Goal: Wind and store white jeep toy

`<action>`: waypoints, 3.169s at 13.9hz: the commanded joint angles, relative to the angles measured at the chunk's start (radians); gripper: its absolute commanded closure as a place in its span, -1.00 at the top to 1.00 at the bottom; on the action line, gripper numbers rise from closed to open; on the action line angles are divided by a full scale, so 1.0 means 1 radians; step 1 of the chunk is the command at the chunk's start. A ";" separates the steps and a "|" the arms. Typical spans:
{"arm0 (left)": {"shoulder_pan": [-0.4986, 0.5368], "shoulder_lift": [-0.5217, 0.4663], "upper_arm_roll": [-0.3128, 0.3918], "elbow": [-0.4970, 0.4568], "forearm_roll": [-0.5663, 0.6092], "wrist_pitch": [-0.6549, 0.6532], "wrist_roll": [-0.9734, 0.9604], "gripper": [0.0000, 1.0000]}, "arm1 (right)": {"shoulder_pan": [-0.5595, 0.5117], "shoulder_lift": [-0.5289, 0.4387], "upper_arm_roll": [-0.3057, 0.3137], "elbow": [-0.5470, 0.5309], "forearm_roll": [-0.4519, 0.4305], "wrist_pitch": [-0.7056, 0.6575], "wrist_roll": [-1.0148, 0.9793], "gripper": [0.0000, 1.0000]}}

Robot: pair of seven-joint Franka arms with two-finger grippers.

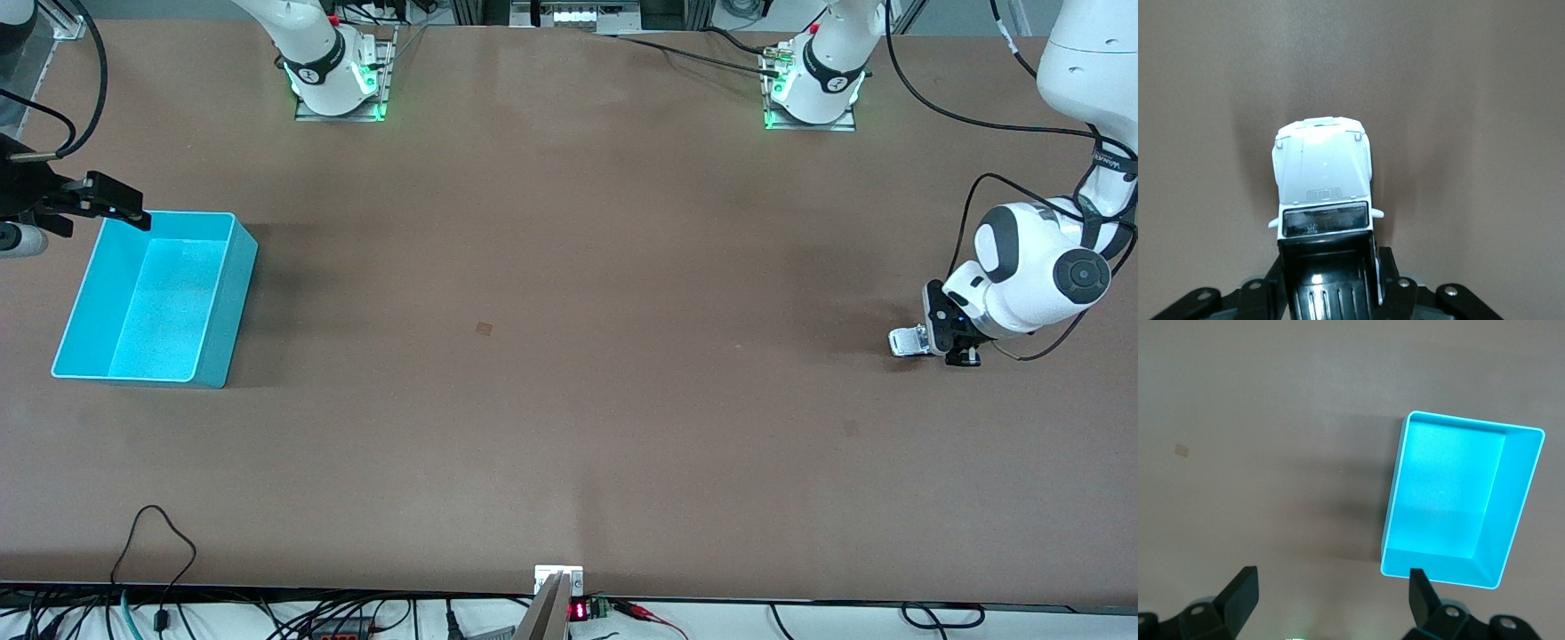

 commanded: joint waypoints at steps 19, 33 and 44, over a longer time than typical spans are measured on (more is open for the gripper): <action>0.134 -0.216 -0.262 0.042 0.003 -0.266 0.081 1.00 | -0.014 -0.004 0.001 0.006 0.001 -0.012 0.005 1.00; -0.030 -0.275 -0.266 0.053 -0.187 -0.297 -0.025 1.00 | -0.014 -0.002 0.001 0.006 0.001 -0.010 0.008 1.00; -0.044 -0.279 -0.257 0.114 -0.251 -0.294 -0.708 1.00 | -0.004 0.006 0.007 0.007 0.001 -0.007 0.008 1.00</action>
